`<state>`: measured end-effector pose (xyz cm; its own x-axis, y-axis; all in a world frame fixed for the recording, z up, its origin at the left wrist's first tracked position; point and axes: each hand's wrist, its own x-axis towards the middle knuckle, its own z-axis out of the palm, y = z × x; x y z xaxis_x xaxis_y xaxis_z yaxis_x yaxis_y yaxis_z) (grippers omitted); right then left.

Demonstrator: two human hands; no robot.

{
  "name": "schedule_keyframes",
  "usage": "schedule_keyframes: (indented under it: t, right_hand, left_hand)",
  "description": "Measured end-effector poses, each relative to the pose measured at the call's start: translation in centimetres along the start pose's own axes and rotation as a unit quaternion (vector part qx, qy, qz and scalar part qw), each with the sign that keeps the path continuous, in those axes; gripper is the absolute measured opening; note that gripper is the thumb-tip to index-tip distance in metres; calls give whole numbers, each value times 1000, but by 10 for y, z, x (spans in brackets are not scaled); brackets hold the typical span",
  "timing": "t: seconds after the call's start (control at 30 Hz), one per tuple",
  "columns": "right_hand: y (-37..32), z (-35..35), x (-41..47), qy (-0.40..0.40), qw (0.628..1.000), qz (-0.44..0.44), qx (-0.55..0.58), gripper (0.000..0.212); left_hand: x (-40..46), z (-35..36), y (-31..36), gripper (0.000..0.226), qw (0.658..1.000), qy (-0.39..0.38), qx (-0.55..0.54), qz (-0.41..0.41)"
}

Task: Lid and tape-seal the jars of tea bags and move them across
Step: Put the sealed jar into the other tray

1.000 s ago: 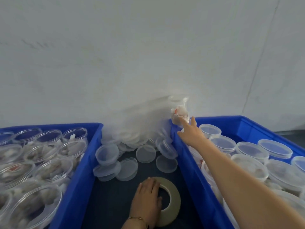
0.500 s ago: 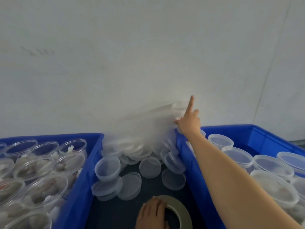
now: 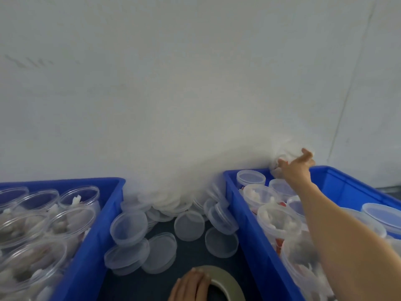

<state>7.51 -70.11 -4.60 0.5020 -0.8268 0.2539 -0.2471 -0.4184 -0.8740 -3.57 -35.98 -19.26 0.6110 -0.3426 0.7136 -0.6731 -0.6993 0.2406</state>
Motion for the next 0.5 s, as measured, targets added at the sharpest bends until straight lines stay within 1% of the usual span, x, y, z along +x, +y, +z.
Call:
schedule_keyframes:
  t: [0.07,0.13,0.17,0.2,0.27,0.33,0.5]
  right_hand:
    - [0,-2,0,-1,999,-33,-44,59]
    - [-3,-7,1,-9,994,-74,-84,60]
    - [-6,-9,0,-17,990,-88,-105,61]
    - [-8,-12,0,-26,988,-94,-119,61]
    - [-13,-15,-2,-44,985,-96,-138,61]
    - [-18,-15,-2,-56,978,-109,-171,62]
    - [-28,-20,-5,-34,971,-114,-209,64]
  left_hand:
    - [1,-2,-7,54,998,-16,18,52]
    - [5,-7,-11,59,994,-68,37,76]
    - [5,-7,-14,55,993,-79,39,82]
    - [4,-8,-16,47,992,-90,40,84]
    - [4,-10,-16,49,989,-126,36,71]
    - [2,-6,-16,50,990,-122,38,59]
    - [0,-8,-15,50,990,-133,37,37]
